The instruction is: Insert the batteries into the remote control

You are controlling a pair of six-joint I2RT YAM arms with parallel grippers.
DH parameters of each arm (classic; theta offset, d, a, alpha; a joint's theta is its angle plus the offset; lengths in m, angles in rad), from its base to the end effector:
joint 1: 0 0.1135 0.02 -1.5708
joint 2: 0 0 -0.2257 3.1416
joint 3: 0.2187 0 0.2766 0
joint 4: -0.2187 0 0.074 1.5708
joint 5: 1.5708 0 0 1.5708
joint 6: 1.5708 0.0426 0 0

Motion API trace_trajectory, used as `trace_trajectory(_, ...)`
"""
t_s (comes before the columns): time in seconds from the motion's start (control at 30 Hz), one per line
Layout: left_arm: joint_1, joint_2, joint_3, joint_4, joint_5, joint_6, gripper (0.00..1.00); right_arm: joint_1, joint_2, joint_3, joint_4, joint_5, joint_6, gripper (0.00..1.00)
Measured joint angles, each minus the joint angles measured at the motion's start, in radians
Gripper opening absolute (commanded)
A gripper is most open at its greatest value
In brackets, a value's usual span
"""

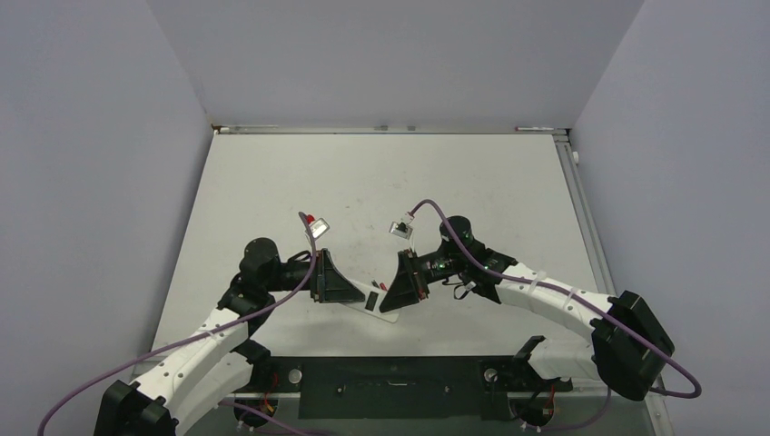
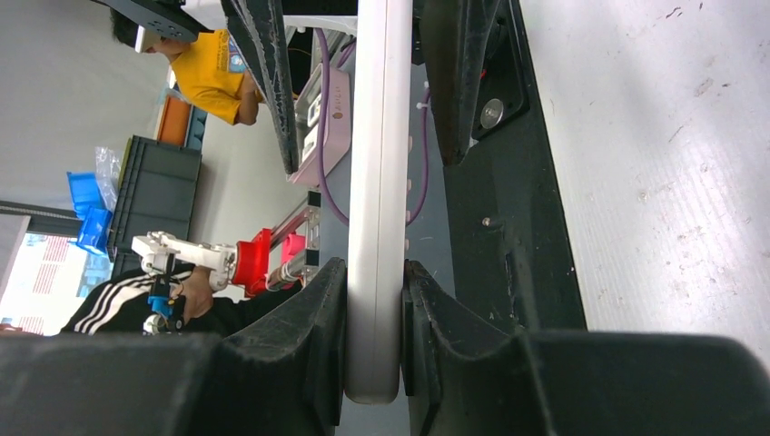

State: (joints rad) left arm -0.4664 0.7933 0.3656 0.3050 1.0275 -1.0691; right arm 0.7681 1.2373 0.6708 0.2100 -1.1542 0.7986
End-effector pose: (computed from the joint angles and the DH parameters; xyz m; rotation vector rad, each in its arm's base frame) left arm 0.1869 -0.1349 0.2052 0.3351 2.0568 -1.9022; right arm 0.1827 0.2307 0.2006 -0.9315 2.1462 2.0283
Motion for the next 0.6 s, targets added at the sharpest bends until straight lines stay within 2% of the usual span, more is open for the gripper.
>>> trace_trajectory(0.2,-0.006,0.000,0.000,0.024,0.006,-0.017,0.38,0.000,0.000,0.000,0.011,0.000,0.001,0.09)
trace_trajectory(0.3,-0.014,-0.004,0.000,0.037,0.007,-0.021,0.28,0.000,0.000,0.000,0.020,-0.006,0.003,0.09)
trace_trajectory(0.4,-0.018,-0.008,-0.001,0.037,0.007,-0.024,0.04,0.000,0.000,0.000,0.032,-0.019,0.005,0.09)
trace_trajectory(0.43,-0.019,-0.010,-0.003,0.041,0.012,-0.019,0.00,0.000,0.000,0.000,0.035,-0.024,0.008,0.09)
trace_trajectory(0.6,-0.027,-0.028,-0.008,0.062,0.011,-0.011,0.00,0.001,0.003,0.000,0.042,-0.039,0.019,0.33)
